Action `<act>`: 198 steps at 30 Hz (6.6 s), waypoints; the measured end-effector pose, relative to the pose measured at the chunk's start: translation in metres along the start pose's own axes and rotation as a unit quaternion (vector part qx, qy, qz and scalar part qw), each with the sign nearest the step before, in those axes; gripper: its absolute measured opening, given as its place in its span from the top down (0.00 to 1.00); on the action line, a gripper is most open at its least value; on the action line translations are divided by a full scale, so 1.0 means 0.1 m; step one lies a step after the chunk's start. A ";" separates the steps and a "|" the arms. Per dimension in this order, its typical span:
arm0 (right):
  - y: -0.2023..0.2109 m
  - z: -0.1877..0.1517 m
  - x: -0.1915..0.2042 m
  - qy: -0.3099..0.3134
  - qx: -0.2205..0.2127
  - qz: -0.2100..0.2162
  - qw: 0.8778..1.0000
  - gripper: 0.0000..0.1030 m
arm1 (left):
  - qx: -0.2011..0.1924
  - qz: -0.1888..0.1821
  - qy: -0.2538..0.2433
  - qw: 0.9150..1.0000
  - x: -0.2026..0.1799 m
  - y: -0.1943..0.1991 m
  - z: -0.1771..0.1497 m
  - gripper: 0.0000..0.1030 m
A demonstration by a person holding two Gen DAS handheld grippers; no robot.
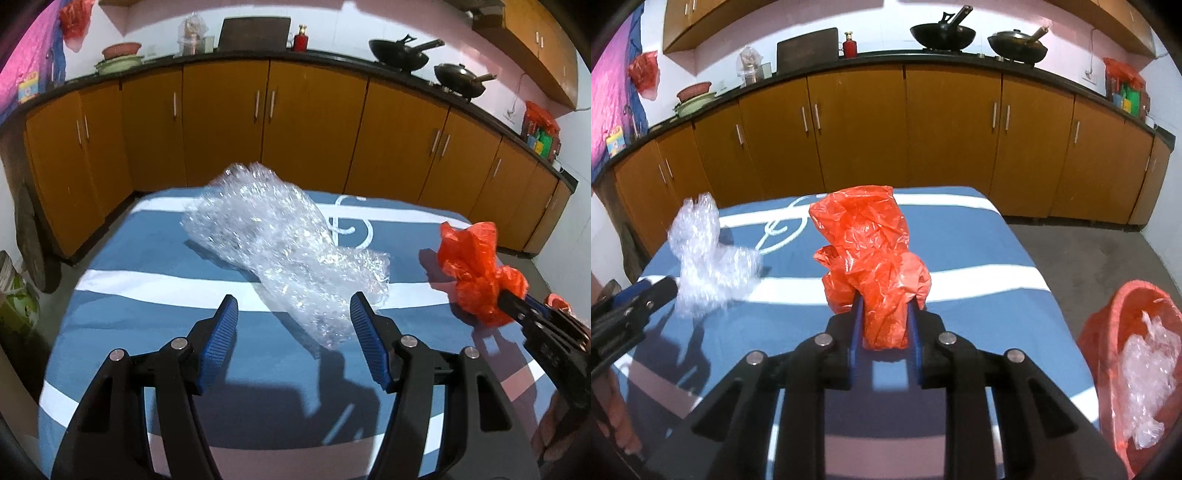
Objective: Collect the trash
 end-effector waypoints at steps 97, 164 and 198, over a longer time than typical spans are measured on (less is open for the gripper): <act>2.15 -0.68 -3.13 -0.229 -0.080 -0.184 0.953 0.79 | 0.013 -0.339 -0.276 0.899 -3.67 0.96 -0.95 0.96; 3.70 -1.07 -1.42 -0.103 -0.154 -0.181 0.966 0.04 | -0.153 -0.176 -0.151 0.961 -1.30 2.39 -0.74 0.02; 3.60 -1.33 -1.22 -0.075 -0.151 -0.203 0.965 0.04 | -0.182 -0.116 -0.147 0.965 -0.99 2.37 -0.96 0.02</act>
Point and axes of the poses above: each gripper's, at about its wrist camera, not at the fingertips, and y roughly against the way its jaws point, x to its left, z to its top, the point moved 2 cm from there along -y, roughly the way its jaws point, and after that the axes turned 3 degrees about -x, right-handed, at the moved point
